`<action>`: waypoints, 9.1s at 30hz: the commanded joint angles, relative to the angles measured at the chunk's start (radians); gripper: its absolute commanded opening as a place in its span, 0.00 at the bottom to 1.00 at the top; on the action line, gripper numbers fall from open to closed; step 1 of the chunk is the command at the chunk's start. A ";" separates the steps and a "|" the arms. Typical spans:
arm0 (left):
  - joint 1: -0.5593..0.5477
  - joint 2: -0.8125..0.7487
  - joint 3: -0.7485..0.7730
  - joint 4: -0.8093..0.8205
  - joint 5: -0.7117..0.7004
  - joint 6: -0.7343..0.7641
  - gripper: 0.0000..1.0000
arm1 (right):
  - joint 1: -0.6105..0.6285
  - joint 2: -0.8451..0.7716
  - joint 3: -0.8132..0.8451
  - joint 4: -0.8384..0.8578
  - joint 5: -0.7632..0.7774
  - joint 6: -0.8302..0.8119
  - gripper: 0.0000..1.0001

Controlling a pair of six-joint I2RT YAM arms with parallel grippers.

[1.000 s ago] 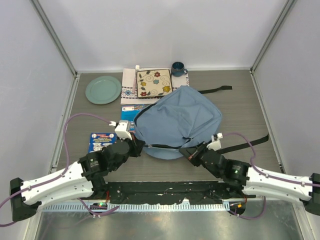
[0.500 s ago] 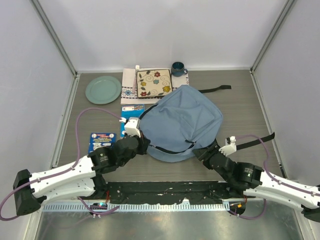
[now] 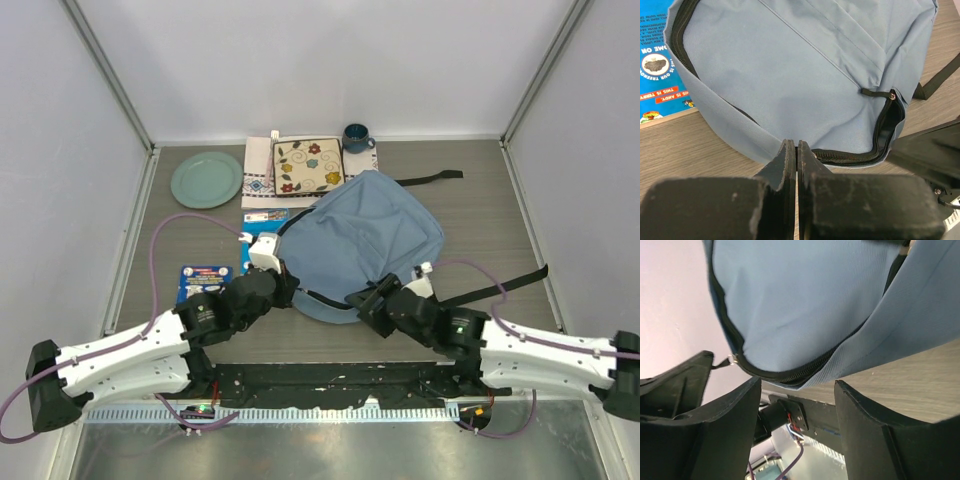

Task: Pack the student bag
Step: Unzip the student bag at the center of the board, then pick up the student bag at the center of the board, then move the personal item to the center of the board.

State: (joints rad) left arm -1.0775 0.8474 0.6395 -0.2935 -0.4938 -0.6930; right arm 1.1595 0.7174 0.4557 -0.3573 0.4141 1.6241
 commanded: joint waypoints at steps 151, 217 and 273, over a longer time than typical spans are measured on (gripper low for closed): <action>0.307 0.105 0.104 -0.138 0.077 0.160 0.00 | -0.178 -0.140 -0.164 -0.152 0.061 0.105 0.01; 0.461 0.254 0.077 0.319 0.727 -0.356 0.97 | -0.204 0.131 0.242 0.248 -0.061 -0.464 0.01; 0.531 0.191 0.431 0.097 0.552 -0.031 0.00 | -0.874 0.812 0.521 -0.040 0.018 -0.975 0.76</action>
State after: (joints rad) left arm -0.5537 1.0630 1.0897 -0.3038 0.0669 -0.7216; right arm 0.2924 1.4574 0.8986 -0.4377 0.3542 0.6903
